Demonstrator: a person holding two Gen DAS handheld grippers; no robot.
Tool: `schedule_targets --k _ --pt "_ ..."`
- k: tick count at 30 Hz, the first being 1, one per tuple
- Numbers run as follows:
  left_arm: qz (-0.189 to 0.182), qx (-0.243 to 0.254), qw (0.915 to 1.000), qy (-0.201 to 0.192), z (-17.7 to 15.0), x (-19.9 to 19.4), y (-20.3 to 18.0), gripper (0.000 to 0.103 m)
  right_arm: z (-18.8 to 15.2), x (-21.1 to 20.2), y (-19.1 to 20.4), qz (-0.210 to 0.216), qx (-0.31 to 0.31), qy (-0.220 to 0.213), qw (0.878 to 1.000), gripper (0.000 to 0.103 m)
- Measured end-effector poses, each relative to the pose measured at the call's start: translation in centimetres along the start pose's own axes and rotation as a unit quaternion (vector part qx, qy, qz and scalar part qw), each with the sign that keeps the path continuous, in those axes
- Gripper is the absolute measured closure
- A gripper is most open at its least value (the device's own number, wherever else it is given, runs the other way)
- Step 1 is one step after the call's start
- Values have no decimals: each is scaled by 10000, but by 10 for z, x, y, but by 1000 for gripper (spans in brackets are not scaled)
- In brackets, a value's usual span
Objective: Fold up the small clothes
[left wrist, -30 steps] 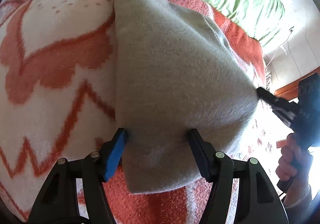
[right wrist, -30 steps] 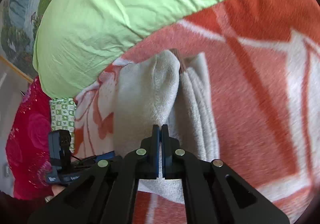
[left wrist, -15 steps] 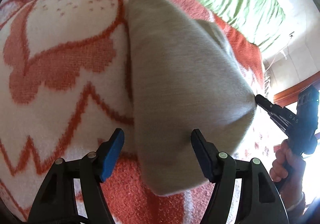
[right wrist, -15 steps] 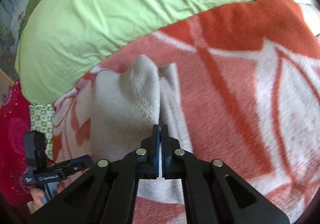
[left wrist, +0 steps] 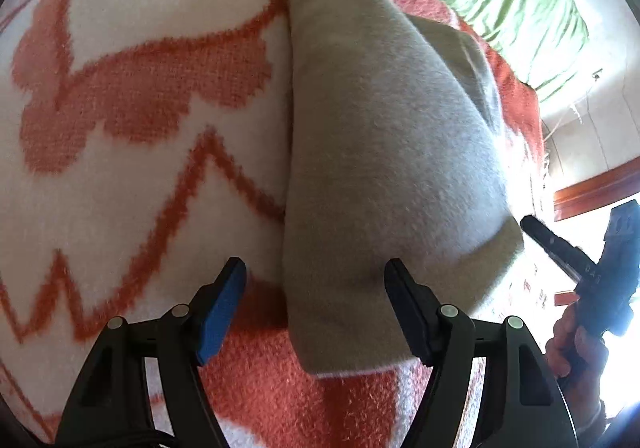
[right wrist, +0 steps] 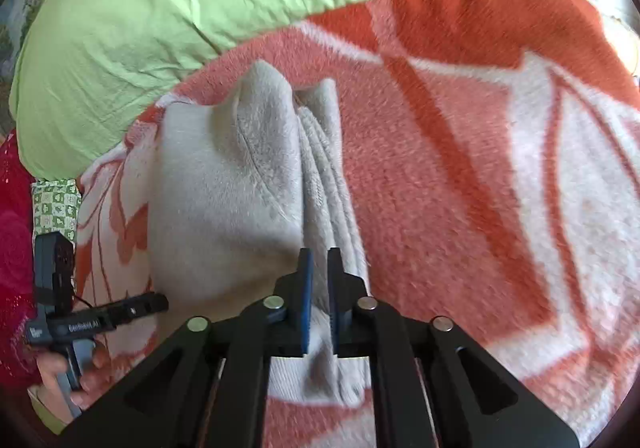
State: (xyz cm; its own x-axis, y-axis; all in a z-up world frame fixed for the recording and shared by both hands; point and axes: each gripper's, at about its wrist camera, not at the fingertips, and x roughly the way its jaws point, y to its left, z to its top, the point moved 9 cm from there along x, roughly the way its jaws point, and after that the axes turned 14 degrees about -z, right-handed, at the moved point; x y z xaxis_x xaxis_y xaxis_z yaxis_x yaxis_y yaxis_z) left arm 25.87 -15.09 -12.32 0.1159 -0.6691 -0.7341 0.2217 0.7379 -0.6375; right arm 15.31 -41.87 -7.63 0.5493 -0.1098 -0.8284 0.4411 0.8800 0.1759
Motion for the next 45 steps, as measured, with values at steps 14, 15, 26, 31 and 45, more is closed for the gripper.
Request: schedule_targets --k 14,15,26,31,45 --pt "348 161 9990 233 -14 19 -10 29 -39 8 -12 -112 -168 411 9990 92" --pt "394 164 9987 295 -15 23 -7 29 -44 15 -15 -210 -222 544 9980 93" --pt "58 161 9996 -242 28 -12 -28 31 24 -22 10 149 -93 -426 9989 88" --pt "235 236 9985 -430 72 -8 -35 31 51 5 50 648 -200 -317 9972 88" --pt "240 138 9985 -465 137 37 -24 30 81 57 43 337 27 -184 9993 95"
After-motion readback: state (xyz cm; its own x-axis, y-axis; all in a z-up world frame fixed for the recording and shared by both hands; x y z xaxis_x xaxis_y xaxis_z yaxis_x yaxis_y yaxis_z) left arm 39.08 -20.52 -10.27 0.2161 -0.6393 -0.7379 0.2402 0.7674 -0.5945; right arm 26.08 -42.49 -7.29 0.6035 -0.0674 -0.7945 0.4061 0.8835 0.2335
